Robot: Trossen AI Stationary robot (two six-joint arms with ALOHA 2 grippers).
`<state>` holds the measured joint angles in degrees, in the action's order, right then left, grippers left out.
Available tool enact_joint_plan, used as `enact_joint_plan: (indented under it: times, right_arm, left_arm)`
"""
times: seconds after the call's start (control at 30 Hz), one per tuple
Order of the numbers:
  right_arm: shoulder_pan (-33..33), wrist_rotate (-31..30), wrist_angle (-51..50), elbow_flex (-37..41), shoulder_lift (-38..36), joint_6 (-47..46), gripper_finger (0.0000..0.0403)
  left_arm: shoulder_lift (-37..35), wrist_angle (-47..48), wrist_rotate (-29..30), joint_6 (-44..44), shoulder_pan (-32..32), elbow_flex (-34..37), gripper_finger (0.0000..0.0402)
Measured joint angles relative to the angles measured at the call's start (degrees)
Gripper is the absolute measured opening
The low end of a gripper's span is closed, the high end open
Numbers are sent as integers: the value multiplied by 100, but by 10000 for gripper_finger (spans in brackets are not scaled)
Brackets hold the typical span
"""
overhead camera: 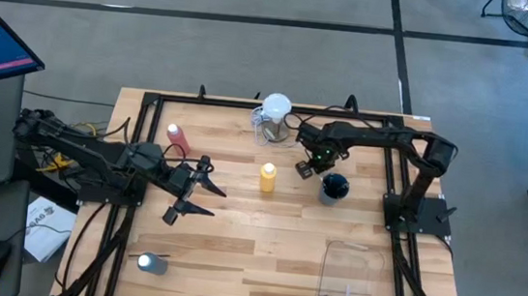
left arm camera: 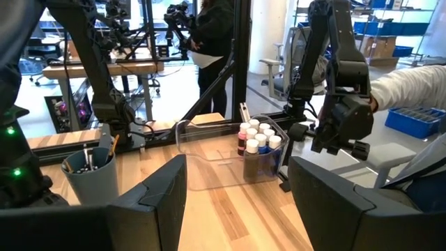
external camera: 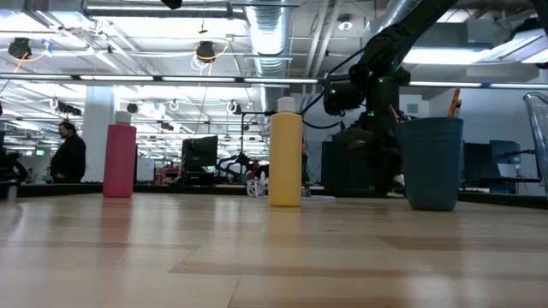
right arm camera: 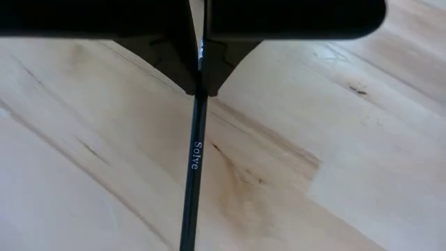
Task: Pick & Place Paint Supplies
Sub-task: Put the right black silver paintbrush into the blue cup
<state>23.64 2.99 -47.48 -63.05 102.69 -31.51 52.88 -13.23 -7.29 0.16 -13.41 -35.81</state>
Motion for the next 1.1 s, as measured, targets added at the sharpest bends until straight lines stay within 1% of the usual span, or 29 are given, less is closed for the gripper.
enact_joint_plan:
  times: [0.37,0.8,0.97,1.1]
  right_arm:
    - [-1,1,3,-2,-386,-56,0]
    - [-76,22,33,-2,-408,-110,0]
    - [-74,178,214,-12,-408,-155,0]
    - [-76,211,215,-241,-408,-148,0]
  left_arm:
    - [0,35,26,0,0,0,209]
    - [0,37,26,2,0,0,209]
    - [0,37,89,2,0,0,209]
    - [0,36,99,2,0,0,209]
